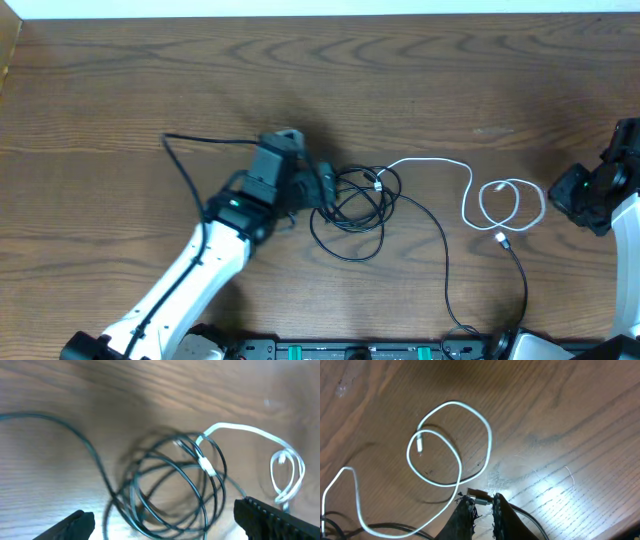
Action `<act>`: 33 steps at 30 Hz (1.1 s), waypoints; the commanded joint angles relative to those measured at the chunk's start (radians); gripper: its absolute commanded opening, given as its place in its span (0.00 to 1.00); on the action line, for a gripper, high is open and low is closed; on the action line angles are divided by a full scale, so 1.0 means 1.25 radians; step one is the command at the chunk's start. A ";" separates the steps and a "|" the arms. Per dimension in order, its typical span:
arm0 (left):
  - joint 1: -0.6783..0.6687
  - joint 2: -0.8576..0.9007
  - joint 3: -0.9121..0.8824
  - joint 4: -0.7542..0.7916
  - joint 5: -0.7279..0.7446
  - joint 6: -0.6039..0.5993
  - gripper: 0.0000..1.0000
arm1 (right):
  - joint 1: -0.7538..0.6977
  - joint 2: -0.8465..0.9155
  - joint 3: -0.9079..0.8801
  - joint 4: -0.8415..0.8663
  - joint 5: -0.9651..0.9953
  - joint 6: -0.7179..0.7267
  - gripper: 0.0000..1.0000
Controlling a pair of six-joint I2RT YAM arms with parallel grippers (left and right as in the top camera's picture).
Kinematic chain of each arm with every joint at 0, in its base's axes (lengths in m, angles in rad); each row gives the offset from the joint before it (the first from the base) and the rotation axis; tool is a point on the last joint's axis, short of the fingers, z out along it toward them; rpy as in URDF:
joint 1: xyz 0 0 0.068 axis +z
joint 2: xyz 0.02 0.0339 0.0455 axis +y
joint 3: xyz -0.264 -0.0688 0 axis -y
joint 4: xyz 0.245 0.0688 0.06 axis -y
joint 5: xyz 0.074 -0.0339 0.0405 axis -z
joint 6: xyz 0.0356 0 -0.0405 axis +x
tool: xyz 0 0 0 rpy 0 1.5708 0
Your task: Untangle cables
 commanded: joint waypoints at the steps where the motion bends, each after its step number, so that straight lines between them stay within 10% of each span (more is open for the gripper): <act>1: -0.078 0.001 0.002 -0.002 -0.107 0.016 0.94 | -0.002 -0.012 0.006 -0.008 -0.002 -0.005 0.12; 10: -0.268 0.047 -0.001 0.070 -0.278 0.014 0.94 | -0.002 -0.012 0.006 -0.011 -0.011 -0.005 0.15; 33: -0.384 0.268 -0.002 0.179 -0.282 0.014 0.84 | -0.002 -0.012 0.006 -0.018 -0.011 -0.005 0.22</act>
